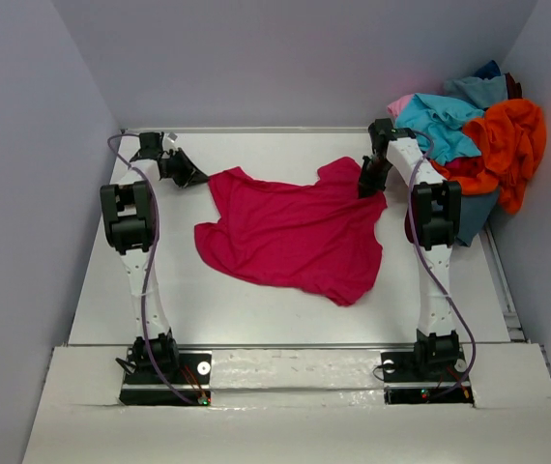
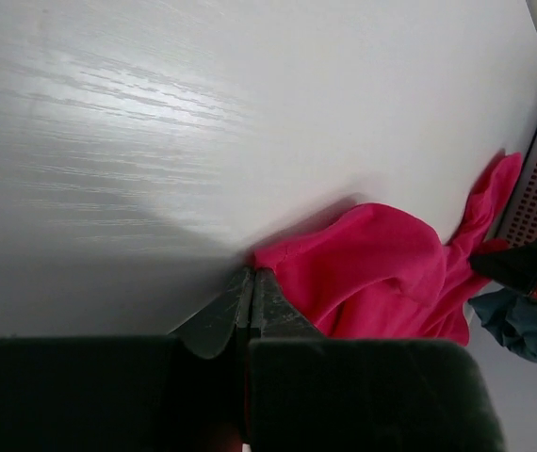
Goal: Fold and stack the t-shirts
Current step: Flatten the tshirt out
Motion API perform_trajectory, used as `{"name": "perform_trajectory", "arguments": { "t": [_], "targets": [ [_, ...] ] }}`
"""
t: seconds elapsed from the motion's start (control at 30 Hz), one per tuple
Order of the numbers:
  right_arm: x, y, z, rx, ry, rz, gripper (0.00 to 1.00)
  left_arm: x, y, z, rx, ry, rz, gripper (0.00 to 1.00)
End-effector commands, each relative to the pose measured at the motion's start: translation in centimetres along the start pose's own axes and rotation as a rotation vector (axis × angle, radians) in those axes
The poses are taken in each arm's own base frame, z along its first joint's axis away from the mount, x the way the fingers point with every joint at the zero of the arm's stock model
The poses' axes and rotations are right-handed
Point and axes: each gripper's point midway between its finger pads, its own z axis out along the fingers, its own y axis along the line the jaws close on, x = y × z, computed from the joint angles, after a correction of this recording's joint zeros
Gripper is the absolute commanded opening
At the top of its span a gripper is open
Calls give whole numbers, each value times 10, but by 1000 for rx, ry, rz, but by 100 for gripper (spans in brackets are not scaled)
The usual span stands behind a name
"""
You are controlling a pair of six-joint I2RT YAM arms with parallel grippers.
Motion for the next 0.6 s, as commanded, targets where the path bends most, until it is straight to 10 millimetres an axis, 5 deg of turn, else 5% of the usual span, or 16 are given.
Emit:
{"name": "perform_trajectory", "arguments": {
  "t": [0.0, 0.57],
  "targets": [
    [2, -4, 3, -2, 9, 0, 11, -28, -28, -32, -18, -86, 78, 6],
    [2, -3, 9, -8, 15, -1, 11, -61, -35, -96, -104, -248, 83, 6]
  ]
}}
